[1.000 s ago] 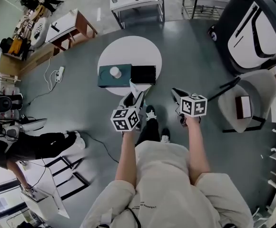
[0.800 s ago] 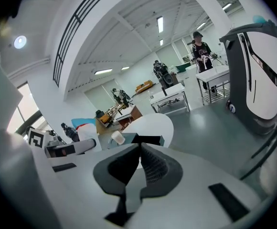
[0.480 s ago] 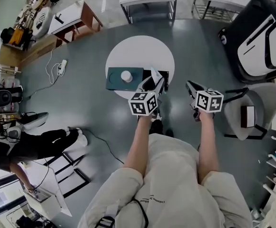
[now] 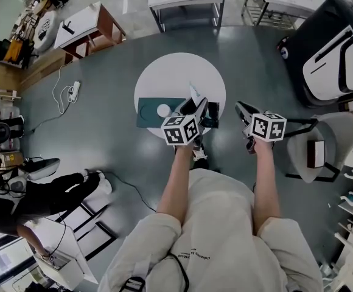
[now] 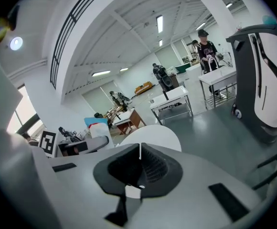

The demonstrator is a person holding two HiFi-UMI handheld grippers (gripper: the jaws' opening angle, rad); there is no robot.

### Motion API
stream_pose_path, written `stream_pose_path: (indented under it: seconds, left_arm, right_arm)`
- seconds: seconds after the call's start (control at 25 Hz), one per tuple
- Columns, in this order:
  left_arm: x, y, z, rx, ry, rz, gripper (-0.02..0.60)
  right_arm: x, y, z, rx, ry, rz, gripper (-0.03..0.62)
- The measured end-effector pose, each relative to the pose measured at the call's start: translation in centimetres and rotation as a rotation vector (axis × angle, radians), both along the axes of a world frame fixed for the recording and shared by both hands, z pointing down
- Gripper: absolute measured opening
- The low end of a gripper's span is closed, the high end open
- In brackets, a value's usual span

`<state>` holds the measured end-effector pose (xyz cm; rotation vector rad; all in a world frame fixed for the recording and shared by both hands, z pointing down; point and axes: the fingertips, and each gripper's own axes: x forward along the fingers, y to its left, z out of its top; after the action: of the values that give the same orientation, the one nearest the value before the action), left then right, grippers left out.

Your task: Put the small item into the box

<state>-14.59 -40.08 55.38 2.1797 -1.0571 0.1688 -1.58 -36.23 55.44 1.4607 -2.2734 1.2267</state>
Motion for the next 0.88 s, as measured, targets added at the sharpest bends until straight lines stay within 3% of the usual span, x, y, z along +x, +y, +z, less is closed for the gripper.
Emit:
stream_pose_path:
  seconds: [0.12,0.24,0.36,0.52,0.76,0.88]
  left_arm:
    - [-0.9,-1.8,0.1,-0.004,-0.001,0.002,0.195]
    - [-1.5,-2.7,0.6,-0.013,0.008,0.009,0.195]
    - [-1.6,-2.8,2.7,-0.027,0.011,0.025,0.195]
    - [-2.5,-3.2,5.4,-0.074,-0.005,0.008,0.195]
    - [-2.8,-5.1,5.4,-0.063,-0.005,-0.078,0.195]
    - [-2.7,-6.6,5.5,-0.068,-0.020,-0.137,0.195]
  right_arm:
    - [-2.5,-1.0,0.0,-0.013,-0.024,-0.099,0.035]
    - [-4.4,-1.5,0.4,-0.015,0.020,-0.173,0.036]
    - [-5.0,-1.8,2.0,-0.003,0.078,-0.172,0.035]
    - [-5.3,-1.6,4.3,-0.028,0.077,-0.190,0.036]
    - [-3.5,-4.8,4.8,-0.010,-0.029,-0.148,0.035]
    - [-3.5,-7.7,4.1,0.018,-0.073,-0.184,0.035]
